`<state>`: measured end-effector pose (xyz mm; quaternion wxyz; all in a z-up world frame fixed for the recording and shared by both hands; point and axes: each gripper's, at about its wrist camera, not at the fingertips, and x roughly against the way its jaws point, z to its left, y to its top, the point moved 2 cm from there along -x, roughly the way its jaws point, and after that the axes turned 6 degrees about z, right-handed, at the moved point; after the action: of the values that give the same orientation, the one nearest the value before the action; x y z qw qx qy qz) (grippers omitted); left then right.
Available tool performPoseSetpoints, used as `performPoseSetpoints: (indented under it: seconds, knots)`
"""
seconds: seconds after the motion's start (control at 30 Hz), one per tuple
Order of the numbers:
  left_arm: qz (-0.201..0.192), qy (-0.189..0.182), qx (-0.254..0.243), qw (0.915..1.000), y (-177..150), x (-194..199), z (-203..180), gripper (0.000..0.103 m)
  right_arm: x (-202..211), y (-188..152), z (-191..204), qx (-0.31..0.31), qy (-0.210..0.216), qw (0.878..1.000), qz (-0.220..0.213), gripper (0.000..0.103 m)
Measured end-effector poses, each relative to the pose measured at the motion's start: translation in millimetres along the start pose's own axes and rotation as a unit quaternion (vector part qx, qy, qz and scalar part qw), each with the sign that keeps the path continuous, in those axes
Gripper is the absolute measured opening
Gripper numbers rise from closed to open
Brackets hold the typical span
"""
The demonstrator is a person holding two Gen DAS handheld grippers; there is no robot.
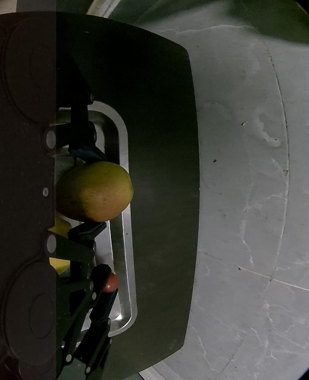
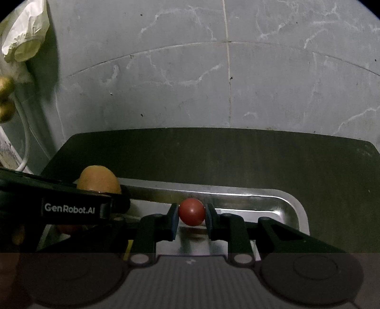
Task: Organize fruits
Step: 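Carry the pear and cherry tomato back over the tray with both tools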
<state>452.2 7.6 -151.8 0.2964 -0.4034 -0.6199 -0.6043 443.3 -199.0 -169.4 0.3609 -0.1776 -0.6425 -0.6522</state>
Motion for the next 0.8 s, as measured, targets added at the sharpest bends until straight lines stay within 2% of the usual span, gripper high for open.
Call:
performPoseSetpoints:
  seconds: [0.8]
  knots:
    - [0.005, 0.002, -0.005, 1.0, -4.1, 3.3, 0.1, 0.054, -4.2, -3.7, -9.3, -0.008, -0.007, 1.0, 0.002, 0.026]
